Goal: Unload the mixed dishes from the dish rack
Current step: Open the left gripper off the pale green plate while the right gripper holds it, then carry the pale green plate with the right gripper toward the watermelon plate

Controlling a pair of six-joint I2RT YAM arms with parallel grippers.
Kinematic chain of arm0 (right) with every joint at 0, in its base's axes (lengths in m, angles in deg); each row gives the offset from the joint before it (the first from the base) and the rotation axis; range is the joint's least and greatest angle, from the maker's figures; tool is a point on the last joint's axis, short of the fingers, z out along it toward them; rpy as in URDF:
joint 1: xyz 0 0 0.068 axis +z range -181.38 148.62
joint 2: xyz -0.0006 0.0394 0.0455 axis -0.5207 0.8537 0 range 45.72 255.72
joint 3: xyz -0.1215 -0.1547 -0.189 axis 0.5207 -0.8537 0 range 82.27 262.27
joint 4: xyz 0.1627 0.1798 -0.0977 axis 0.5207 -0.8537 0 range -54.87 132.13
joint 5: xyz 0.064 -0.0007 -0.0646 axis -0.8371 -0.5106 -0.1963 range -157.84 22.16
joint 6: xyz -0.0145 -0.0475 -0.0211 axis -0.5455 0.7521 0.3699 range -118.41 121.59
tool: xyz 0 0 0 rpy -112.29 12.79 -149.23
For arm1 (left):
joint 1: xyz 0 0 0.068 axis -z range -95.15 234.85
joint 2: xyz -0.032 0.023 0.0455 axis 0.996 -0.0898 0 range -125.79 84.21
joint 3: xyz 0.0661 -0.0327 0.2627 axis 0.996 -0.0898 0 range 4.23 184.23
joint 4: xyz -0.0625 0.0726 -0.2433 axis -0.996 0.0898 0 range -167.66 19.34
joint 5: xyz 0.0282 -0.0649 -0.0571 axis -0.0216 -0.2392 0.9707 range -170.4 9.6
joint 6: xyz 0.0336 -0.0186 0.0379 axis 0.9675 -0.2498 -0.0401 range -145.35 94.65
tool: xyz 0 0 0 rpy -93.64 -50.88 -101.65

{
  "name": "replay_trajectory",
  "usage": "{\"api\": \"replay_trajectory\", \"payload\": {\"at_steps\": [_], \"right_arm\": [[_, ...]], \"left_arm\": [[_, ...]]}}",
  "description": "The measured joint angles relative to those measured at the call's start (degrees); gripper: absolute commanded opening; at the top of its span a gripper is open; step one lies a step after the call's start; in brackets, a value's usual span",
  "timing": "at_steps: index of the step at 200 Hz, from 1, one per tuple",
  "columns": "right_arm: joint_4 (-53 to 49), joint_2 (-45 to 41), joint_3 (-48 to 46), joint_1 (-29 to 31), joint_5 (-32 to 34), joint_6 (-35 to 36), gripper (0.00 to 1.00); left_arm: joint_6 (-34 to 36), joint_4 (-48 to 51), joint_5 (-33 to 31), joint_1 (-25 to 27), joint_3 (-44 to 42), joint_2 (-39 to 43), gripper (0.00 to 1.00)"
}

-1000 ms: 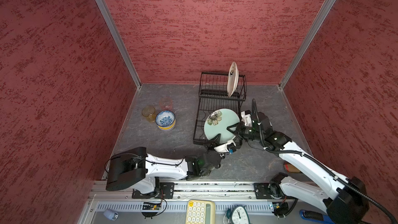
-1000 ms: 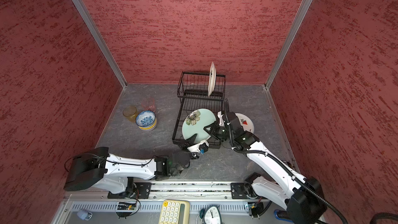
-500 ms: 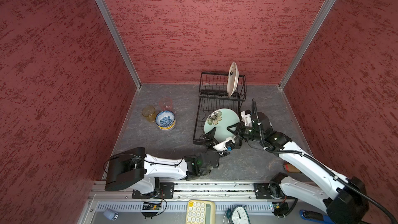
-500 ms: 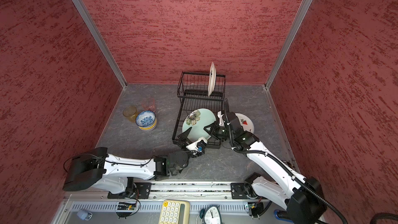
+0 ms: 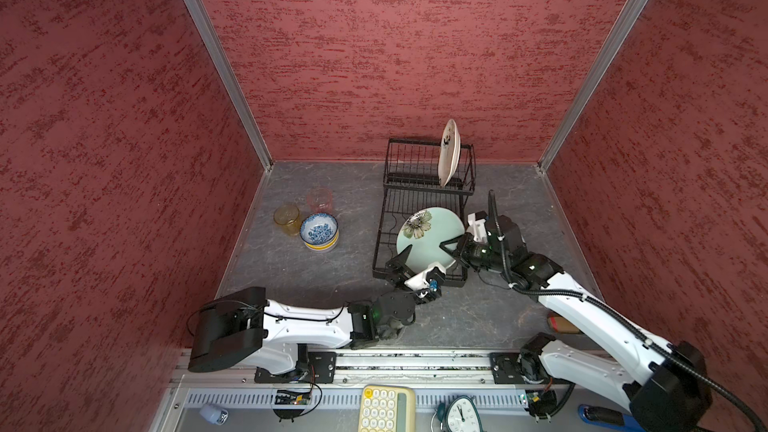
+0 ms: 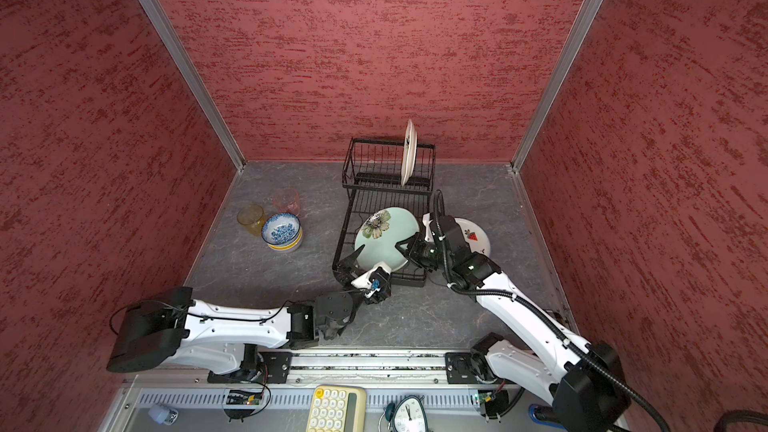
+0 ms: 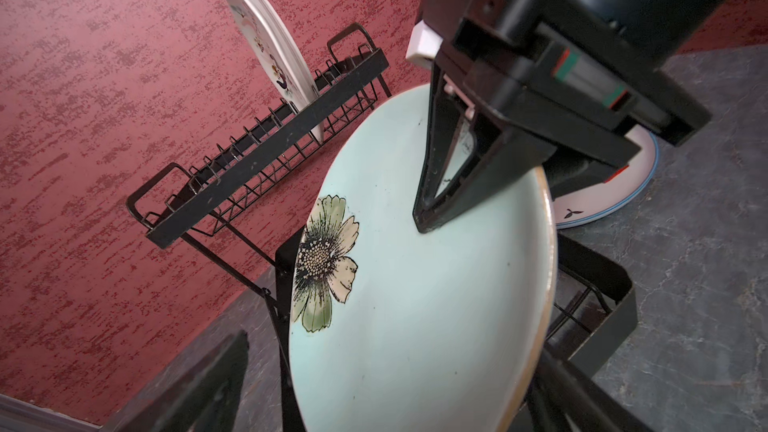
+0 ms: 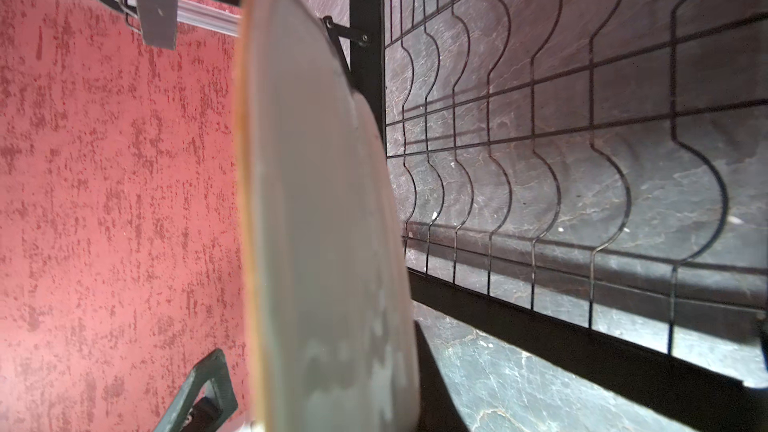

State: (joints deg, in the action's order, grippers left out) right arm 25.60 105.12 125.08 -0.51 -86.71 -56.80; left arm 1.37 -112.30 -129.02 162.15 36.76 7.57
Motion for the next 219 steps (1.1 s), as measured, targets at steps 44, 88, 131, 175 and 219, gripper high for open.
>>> {"api": "replay_trajectory", "payload": {"at_steps": [44, 88, 131, 175, 219], "right_arm": [[-0.04, -1.33, -0.13, -1.81, 1.09, -1.03, 0.0], [-0.15, -2.49, -1.09, -2.99, 1.51, -1.92, 0.0], [-2.19, -5.75, -3.1, -4.11, 2.62, -2.58, 0.0], [-4.48, -8.57, -4.55, -4.85, 3.17, -3.15, 0.0], [-6.82, -12.15, -6.64, -7.56, 4.13, -3.54, 0.0]], "left_arm": [[-2.05, 0.46, 0.72, -0.17, -0.76, 1.77, 1.0], [-4.0, 1.27, 1.73, -0.37, -1.6, 4.59, 1.0], [-6.56, 2.49, 3.15, -1.53, -3.26, 8.92, 1.0], [-9.94, 4.48, 4.72, -3.82, -4.5, 13.31, 1.0], [-12.46, 6.6, 6.08, -5.35, -4.52, 14.67, 1.0]]}}
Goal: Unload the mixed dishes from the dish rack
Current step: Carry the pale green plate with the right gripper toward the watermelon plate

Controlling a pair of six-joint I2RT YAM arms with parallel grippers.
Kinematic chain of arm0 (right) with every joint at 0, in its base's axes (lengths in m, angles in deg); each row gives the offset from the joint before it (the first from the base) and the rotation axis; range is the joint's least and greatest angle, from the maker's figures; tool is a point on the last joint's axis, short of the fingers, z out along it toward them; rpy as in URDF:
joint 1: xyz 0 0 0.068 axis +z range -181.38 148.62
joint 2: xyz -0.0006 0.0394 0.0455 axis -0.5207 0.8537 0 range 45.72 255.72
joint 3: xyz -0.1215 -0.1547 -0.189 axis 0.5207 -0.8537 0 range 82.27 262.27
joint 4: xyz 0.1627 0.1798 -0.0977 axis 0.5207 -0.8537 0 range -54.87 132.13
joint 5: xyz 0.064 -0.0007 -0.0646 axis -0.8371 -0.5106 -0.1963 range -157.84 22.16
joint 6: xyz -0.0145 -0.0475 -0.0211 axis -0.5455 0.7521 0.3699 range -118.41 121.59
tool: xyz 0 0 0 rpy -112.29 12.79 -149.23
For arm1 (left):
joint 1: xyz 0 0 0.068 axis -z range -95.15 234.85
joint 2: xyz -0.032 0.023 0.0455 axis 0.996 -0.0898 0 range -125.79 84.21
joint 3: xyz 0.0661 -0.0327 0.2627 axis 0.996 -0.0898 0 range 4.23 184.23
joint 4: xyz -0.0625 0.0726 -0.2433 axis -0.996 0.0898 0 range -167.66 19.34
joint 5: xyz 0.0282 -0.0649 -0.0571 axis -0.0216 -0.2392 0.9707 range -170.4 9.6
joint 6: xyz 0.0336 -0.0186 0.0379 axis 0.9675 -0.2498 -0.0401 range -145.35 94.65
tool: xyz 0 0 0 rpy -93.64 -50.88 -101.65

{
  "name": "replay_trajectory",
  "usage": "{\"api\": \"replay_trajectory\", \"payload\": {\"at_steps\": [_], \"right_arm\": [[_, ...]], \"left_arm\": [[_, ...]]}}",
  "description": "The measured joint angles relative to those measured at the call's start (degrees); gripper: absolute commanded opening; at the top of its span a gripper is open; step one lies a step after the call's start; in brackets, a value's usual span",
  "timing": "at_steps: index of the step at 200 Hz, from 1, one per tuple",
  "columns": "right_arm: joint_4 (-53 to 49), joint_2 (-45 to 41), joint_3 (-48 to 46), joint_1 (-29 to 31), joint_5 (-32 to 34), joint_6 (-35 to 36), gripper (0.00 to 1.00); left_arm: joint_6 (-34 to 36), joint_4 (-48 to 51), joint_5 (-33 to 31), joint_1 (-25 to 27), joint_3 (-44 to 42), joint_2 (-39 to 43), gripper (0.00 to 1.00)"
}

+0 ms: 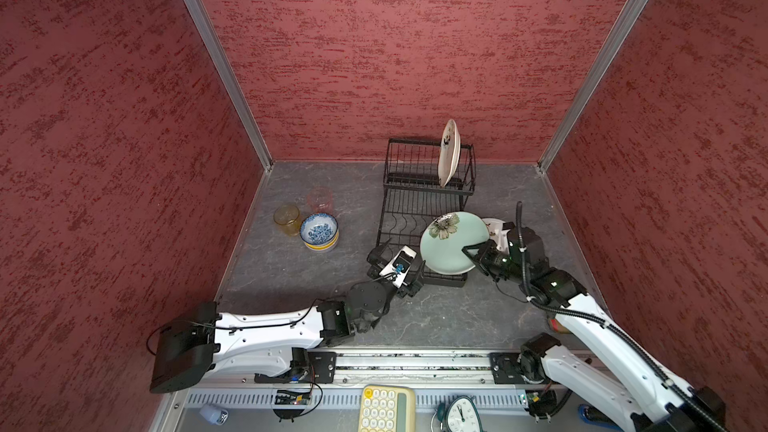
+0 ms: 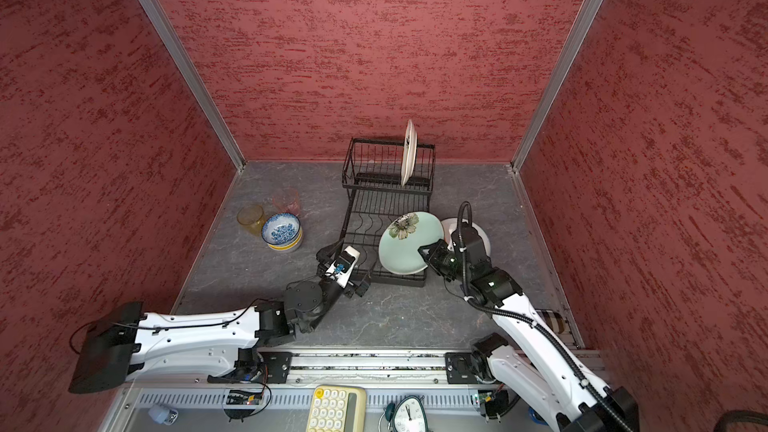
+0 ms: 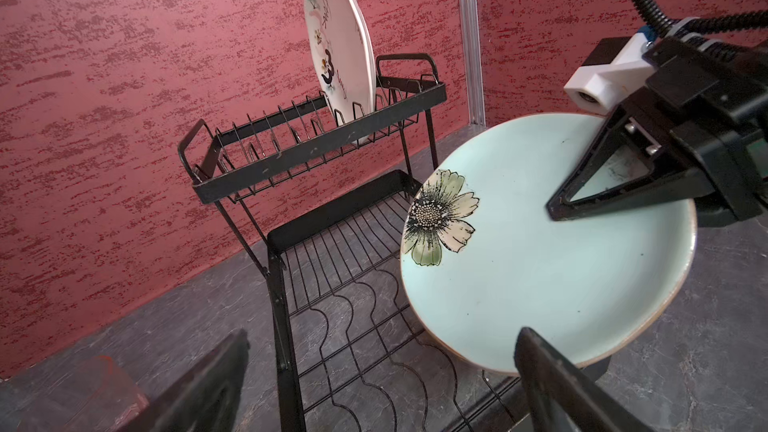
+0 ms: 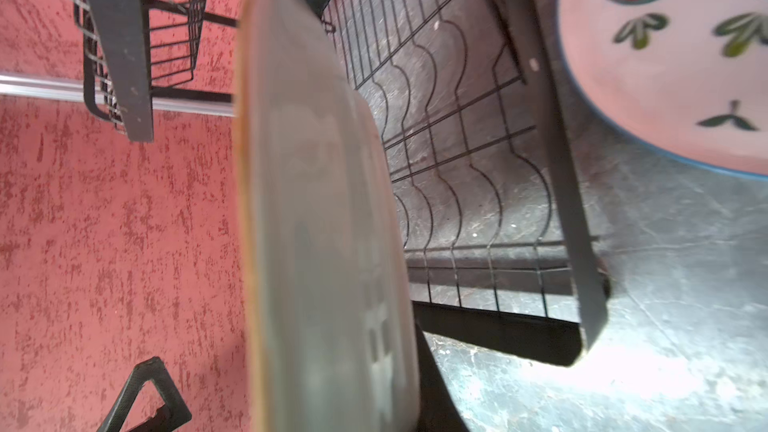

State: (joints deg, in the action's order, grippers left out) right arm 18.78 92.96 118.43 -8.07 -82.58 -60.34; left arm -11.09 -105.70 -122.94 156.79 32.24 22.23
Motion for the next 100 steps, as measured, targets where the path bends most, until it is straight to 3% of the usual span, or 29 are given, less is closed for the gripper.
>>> {"api": "replay_trajectory", "payload": {"at_steps": [100], "right_arm": [[-6.54, -4.26, -4.09, -15.39, -1.7, 2.01, 0.0]], "left_arm": [[-1.01, 1.97, -0.11, -0.63, -0.04, 0.17, 1.0]]}}
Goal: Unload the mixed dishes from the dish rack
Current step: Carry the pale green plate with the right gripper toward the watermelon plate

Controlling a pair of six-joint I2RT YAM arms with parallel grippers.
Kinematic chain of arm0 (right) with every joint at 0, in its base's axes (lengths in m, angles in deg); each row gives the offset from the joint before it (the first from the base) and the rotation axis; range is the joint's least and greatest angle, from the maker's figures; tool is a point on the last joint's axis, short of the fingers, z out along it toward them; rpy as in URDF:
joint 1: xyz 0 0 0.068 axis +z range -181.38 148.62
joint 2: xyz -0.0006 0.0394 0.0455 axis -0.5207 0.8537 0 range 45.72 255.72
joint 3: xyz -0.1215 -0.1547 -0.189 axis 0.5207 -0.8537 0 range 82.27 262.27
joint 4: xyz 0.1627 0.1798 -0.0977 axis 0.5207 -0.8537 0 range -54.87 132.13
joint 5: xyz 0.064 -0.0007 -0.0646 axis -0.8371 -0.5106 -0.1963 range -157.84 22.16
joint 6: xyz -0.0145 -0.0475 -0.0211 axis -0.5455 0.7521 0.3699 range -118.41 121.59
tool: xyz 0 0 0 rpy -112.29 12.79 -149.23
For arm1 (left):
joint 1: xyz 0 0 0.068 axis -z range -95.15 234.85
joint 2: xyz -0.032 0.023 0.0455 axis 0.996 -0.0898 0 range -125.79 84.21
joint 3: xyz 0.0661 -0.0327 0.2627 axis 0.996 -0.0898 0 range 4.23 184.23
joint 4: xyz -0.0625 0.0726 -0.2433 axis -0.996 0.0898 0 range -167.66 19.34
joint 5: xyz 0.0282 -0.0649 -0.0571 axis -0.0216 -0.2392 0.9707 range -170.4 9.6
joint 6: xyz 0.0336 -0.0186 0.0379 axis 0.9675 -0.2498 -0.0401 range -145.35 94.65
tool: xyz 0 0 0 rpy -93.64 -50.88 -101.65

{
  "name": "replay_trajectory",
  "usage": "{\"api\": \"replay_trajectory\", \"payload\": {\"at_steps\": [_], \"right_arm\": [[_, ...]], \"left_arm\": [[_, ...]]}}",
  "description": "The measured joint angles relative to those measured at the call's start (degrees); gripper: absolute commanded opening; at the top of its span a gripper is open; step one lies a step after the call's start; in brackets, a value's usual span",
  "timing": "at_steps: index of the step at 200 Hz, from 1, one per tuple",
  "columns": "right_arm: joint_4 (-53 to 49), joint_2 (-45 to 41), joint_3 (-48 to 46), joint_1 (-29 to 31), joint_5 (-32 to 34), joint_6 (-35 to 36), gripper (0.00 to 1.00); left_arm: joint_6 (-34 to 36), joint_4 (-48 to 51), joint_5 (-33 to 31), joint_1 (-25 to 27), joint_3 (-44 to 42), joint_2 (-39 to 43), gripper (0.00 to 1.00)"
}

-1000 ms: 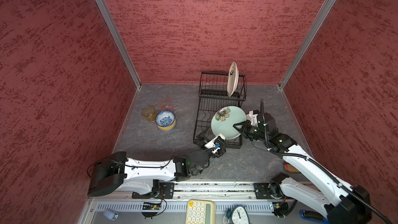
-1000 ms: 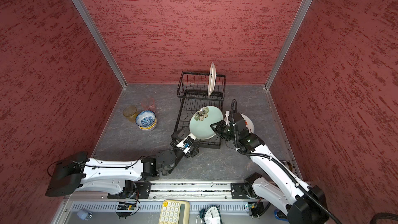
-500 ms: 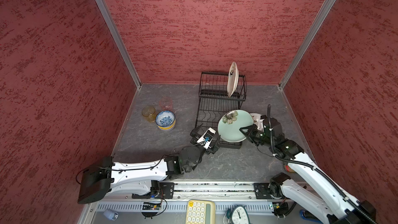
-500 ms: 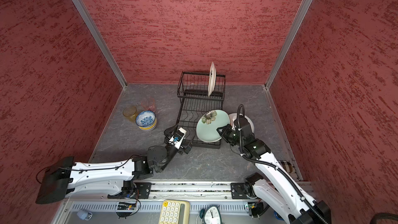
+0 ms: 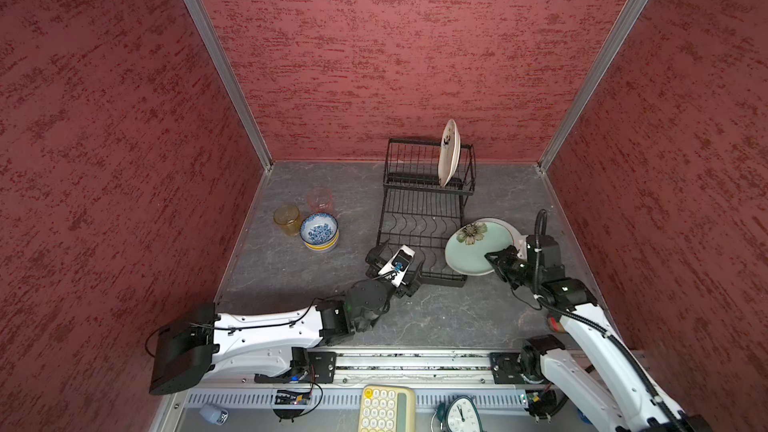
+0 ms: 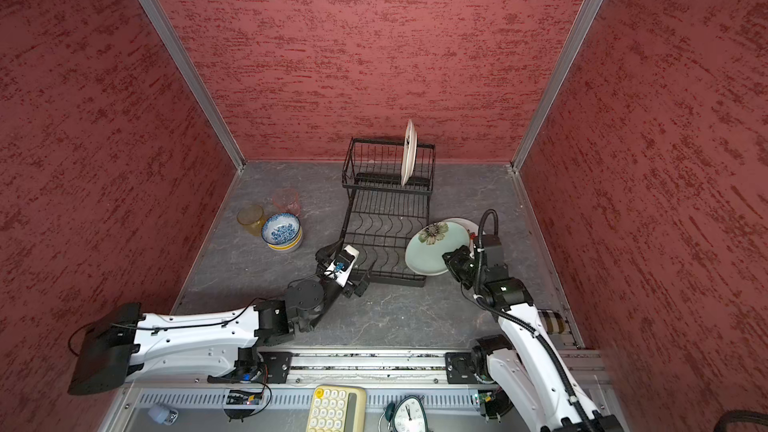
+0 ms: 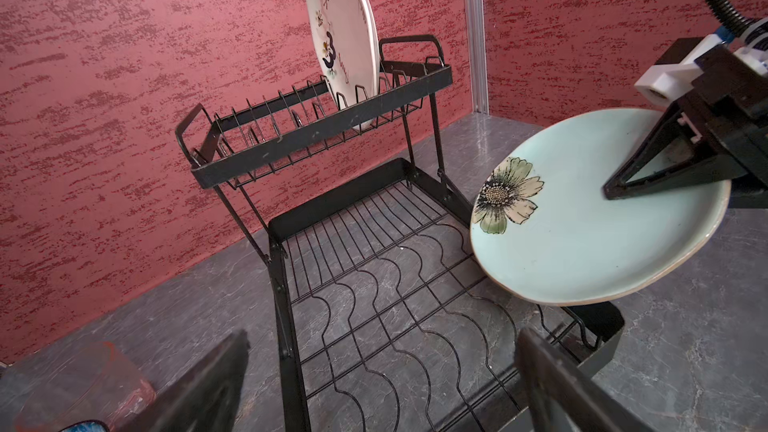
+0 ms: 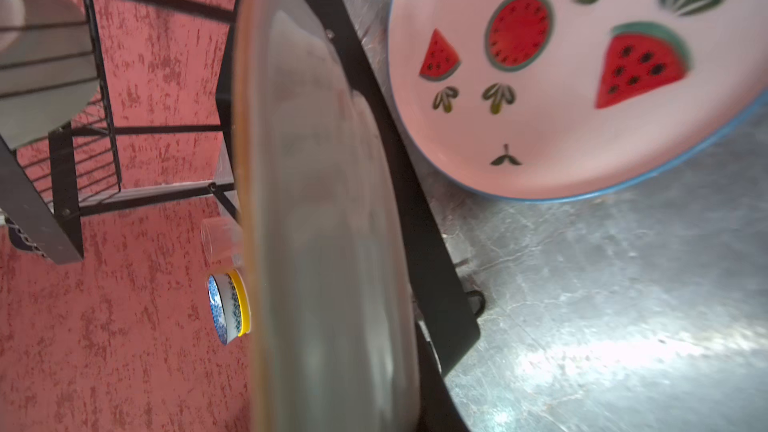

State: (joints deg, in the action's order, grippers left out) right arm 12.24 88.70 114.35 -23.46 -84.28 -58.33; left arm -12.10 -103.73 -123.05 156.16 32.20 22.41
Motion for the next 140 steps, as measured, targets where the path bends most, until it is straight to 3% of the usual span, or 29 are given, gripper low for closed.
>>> {"api": "replay_trajectory", "payload": {"at_steps": [86, 140], "right_arm": [[-3.8, -2.43, 0.0, -14.05, -3.54, 4.52, 0.0], [-2.4, 3.21, 0.0, -21.22, -8.35, 8.02, 0.0]], "left_arm": [[0.0, 0.63, -0.11, -0.44, 0.0, 0.0, 1.0], [-1.38, 1.44, -0.02, -1.57, 0.0, 0.07, 1.0]]}}
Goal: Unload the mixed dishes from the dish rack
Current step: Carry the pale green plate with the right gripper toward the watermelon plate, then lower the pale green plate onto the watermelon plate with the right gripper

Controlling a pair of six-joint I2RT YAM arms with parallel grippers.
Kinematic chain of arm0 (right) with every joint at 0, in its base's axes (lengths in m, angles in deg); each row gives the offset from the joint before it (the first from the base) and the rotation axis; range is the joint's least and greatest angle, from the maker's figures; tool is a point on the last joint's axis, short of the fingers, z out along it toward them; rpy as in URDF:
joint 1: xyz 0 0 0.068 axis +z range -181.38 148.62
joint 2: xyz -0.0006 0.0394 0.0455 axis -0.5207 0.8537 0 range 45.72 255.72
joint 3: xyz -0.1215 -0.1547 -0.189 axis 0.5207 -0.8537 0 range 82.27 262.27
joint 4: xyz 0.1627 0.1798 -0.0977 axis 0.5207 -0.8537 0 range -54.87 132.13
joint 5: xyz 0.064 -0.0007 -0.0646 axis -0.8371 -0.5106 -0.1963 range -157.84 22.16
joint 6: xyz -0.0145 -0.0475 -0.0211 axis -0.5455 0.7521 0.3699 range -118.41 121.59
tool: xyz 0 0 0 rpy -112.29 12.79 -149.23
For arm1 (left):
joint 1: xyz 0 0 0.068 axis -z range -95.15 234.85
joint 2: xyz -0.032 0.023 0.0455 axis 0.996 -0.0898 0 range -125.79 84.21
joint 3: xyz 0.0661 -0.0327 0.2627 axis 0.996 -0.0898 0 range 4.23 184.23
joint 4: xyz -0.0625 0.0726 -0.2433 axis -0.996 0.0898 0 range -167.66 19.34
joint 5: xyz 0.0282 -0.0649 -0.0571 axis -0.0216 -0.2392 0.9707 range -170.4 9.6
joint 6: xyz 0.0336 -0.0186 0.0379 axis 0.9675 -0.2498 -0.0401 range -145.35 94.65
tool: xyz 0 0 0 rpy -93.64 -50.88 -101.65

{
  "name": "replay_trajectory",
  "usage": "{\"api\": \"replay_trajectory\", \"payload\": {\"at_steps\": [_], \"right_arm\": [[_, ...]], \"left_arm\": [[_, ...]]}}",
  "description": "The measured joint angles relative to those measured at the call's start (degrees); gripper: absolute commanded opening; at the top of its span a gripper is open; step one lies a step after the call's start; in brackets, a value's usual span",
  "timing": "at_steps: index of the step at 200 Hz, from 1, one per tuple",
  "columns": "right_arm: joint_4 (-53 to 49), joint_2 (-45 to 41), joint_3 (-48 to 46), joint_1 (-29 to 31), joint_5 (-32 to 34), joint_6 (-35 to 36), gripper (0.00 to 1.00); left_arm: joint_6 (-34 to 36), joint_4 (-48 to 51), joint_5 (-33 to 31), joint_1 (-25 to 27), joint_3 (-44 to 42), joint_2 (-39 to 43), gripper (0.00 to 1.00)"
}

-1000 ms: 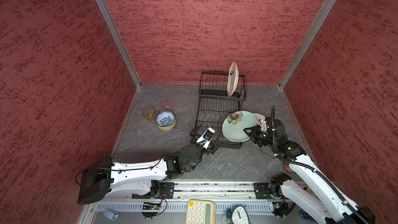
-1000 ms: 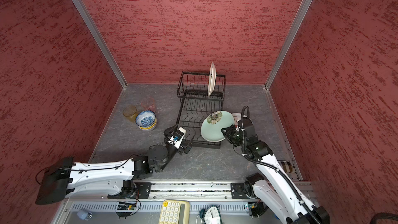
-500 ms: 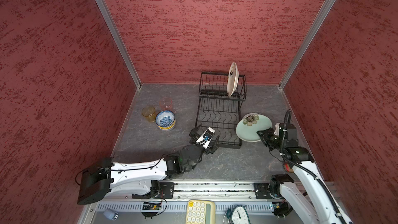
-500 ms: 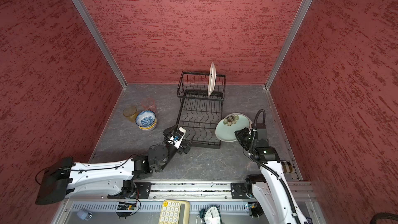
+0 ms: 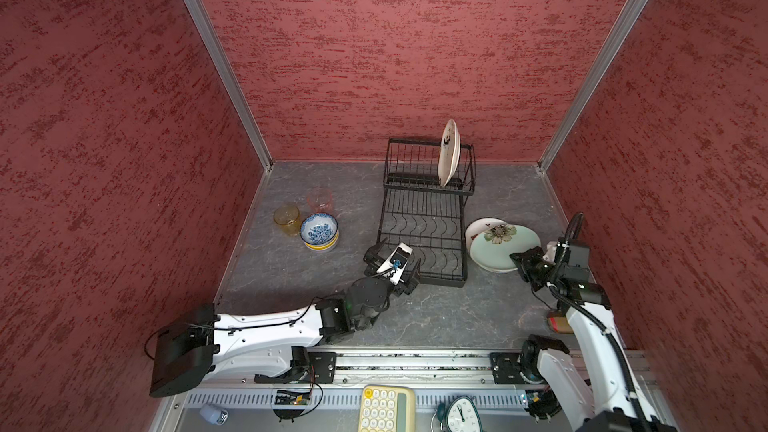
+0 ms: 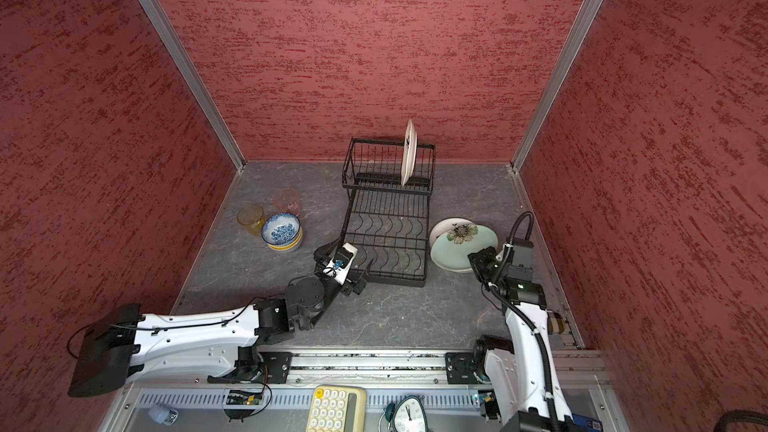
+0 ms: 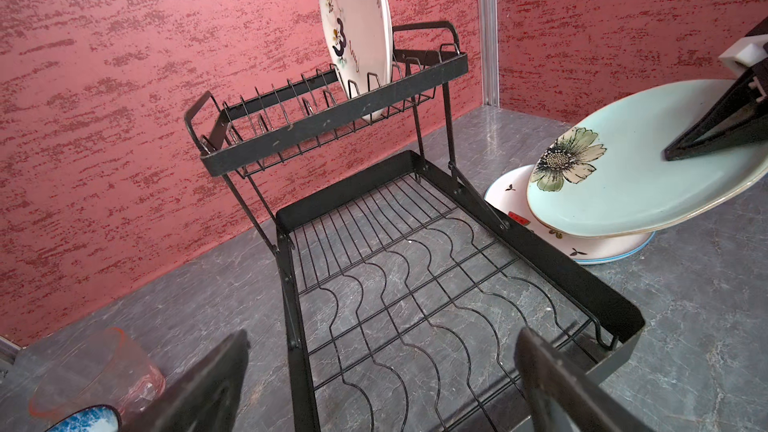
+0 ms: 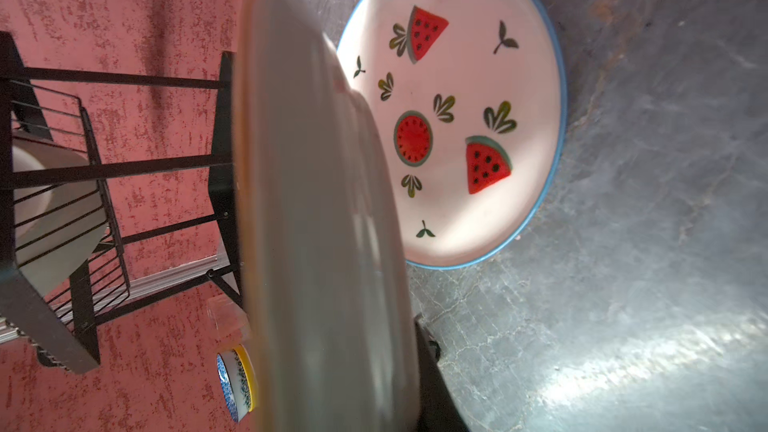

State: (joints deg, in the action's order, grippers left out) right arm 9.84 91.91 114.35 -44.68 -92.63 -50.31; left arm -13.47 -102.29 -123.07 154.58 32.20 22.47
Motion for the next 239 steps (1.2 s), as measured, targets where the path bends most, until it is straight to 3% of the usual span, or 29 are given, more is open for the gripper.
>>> {"api": "replay_trajectory", "payload": {"at_steps": [41, 107, 239], "right_arm": [[3.82, 4.11, 0.0, -1.81, -1.51, 1.11, 0.0], [9.09, 8.35, -0.44, -2.73, -2.05, 1.84, 0.0], [15.23, 14.25, -4.92, -2.95, -2.01, 1.88, 0.0]], "left_arm": [[-1.75, 1.27, 1.03, -0.81, -0.26, 3.06, 1.0], [-6.38, 3.98, 8.5, -4.11, -2.86, 11.89, 1.0], [-8.48, 5.55, 10.23, -5.18, -2.89, 11.43, 1.0]]}}
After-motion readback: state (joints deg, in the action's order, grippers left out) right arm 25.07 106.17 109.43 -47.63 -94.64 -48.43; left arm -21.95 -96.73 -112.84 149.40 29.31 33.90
